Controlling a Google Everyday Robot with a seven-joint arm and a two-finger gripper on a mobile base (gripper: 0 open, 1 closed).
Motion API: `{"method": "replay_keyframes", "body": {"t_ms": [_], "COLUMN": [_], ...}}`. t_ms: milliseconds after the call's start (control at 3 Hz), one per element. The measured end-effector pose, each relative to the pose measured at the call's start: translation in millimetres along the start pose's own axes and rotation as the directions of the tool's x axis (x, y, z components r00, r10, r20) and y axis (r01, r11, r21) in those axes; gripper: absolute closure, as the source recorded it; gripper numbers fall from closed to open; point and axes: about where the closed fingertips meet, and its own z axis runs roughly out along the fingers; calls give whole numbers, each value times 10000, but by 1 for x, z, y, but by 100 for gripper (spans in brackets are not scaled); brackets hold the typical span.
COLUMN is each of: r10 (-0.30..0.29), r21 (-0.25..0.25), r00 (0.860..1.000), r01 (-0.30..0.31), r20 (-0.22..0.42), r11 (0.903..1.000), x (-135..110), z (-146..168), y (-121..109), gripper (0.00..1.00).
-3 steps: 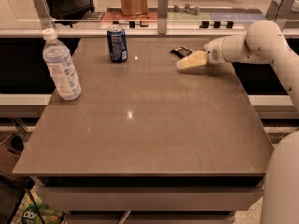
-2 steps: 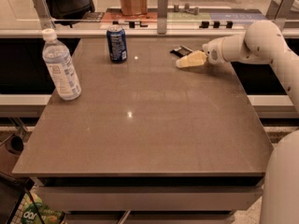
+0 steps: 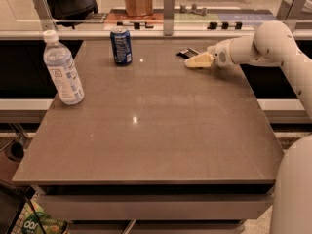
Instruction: Move rxbar chocolate near blue plastic bottle
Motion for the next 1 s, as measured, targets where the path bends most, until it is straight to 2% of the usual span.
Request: {"method": "replay_keyframes", "body": {"t_ms": [333, 667, 1000], "r10": [0, 1, 0], "r21": [-2, -9, -10], "r00": [10000, 10000, 10000], "r01": [0, -1, 0], "r20": [-1, -3, -3], "r11": [10000, 10000, 10000], "x": [-2, -4, -4], "z": [-1, -2, -2], "y": [0, 1, 1], "gripper": [87, 100, 100]}}
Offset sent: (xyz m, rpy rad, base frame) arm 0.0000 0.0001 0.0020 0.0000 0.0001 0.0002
